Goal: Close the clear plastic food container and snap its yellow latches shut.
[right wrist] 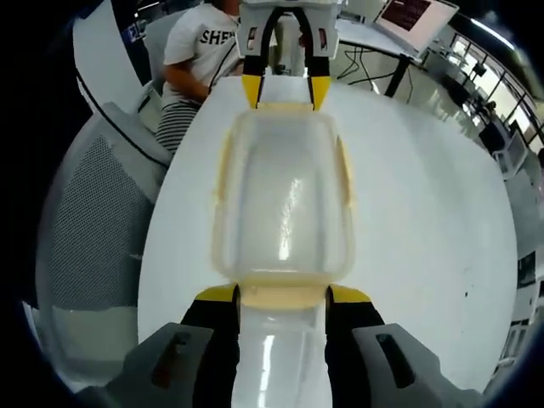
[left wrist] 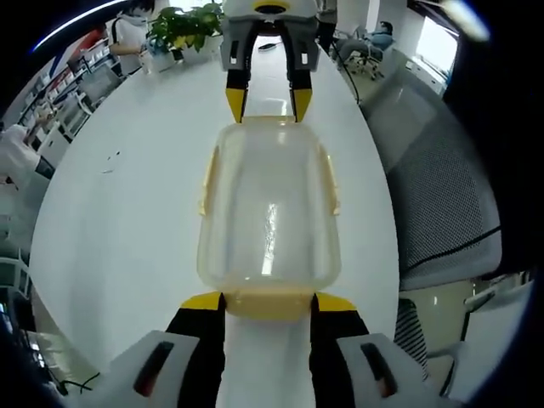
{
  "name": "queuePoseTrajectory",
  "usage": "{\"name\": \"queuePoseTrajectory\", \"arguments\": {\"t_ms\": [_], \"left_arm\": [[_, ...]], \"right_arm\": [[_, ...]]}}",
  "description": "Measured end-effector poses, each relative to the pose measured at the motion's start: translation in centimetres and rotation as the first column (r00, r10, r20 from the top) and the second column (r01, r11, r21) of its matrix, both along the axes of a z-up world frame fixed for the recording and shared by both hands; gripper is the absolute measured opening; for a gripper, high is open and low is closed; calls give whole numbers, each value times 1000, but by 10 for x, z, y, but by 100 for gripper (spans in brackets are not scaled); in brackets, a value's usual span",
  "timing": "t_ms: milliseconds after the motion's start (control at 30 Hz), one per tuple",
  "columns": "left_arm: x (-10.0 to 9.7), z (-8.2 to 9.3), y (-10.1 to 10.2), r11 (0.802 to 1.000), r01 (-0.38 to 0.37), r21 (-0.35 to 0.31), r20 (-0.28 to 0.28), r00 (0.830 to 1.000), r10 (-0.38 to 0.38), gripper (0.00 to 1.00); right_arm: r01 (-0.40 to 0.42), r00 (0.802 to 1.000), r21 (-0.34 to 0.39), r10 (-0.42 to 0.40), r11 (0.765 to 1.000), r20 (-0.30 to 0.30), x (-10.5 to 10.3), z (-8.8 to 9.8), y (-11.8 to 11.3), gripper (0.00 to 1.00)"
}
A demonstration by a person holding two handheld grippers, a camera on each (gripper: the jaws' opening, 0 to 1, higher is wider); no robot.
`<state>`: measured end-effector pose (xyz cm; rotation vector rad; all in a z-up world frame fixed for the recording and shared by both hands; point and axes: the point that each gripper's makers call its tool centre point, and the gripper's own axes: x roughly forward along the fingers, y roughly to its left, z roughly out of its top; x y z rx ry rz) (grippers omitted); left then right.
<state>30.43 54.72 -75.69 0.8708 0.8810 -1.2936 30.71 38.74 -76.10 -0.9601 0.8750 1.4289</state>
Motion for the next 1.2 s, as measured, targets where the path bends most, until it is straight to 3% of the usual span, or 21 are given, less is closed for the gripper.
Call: {"name": "queuePoseTrajectory", "arguments": {"t_ms": [400, 1200], "left_arm": [[-2, 2, -21, 1000, -6, -3, 4, 1000, 6, 33], [-4, 2, -85, 1000, 17, -9, 3, 1000, -17, 33]], "right_arm": [[0, 1000, -8, 0, 1000, 5, -2, 3, -22, 36], [14, 1000, -31, -14, 999, 6, -8, -2, -85, 36]]}}
